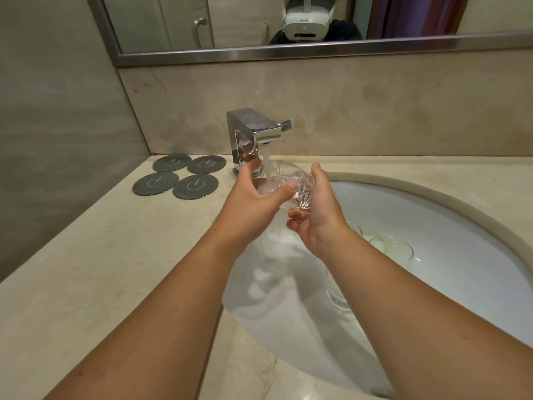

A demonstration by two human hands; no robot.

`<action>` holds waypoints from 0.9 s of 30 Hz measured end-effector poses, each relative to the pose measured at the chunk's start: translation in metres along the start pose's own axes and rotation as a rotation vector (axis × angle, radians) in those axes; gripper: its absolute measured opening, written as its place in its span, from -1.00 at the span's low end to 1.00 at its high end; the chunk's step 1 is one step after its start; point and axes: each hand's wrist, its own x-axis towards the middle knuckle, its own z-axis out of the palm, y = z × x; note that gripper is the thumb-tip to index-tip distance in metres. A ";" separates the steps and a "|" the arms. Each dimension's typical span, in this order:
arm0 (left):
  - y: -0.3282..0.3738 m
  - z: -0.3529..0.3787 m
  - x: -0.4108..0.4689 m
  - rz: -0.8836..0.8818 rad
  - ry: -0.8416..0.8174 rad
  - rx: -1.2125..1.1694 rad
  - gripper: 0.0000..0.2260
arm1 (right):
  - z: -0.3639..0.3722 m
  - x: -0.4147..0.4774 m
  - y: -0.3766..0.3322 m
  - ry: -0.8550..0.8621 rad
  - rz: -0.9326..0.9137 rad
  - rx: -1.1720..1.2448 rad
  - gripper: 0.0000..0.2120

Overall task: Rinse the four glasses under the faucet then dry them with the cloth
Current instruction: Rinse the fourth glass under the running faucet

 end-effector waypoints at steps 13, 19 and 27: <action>0.003 0.002 -0.004 -0.098 -0.050 -0.035 -0.10 | 0.000 -0.002 -0.002 0.013 -0.171 0.001 -0.77; 0.001 0.002 0.002 -0.049 0.016 -0.053 -0.19 | 0.003 0.002 0.001 -0.025 -0.062 -0.032 -0.46; -0.006 0.001 0.005 -0.057 -0.035 -0.020 -0.01 | 0.002 -0.005 0.000 -0.040 -0.044 0.060 -0.70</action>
